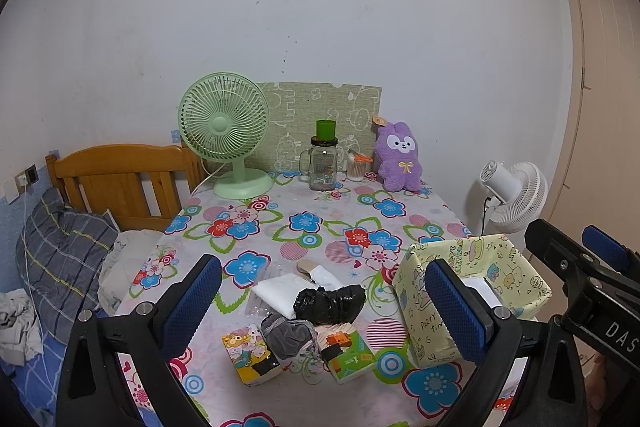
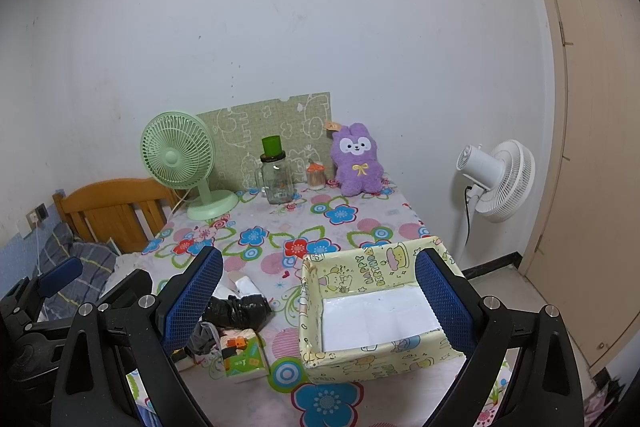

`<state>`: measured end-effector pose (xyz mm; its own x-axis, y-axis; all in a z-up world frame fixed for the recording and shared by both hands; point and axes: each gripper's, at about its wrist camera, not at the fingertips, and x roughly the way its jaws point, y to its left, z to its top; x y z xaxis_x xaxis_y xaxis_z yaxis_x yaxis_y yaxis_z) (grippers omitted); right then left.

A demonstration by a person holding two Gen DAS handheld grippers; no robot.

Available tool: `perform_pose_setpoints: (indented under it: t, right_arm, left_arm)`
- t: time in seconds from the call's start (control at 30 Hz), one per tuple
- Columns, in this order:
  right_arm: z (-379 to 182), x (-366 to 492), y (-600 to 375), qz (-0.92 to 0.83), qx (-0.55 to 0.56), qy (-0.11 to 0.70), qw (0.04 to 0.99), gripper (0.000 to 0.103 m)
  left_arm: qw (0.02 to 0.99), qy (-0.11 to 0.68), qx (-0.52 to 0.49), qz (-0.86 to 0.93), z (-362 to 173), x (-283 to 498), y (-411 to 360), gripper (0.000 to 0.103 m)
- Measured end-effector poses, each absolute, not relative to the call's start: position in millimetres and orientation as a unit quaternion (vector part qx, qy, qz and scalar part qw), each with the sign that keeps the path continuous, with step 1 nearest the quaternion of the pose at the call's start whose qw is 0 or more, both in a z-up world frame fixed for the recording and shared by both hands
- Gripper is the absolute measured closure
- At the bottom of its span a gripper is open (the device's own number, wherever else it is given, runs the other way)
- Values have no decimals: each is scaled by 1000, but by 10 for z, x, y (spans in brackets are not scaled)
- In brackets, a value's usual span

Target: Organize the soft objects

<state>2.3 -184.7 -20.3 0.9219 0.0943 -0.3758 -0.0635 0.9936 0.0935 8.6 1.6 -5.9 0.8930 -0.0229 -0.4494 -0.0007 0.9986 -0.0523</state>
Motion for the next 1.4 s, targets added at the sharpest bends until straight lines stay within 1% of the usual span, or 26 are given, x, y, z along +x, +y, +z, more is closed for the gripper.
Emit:
perform_pose_setpoints:
  t: [0.8, 1.2, 1.4]
  right_arm:
    - [-234, 61, -1799, 45, 40, 197, 979, 5]
    - [-305, 212, -1656, 53, 39, 212, 975, 5]
    - [-396, 300, -1525, 58, 35, 222, 973, 9]
  left_arm:
    - [973, 231, -20, -7, -62, 91, 48, 3]
    - [970, 243, -17, -4, -188, 208, 9, 6]
    - [965, 260, -15, 1, -308, 308, 41, 7]
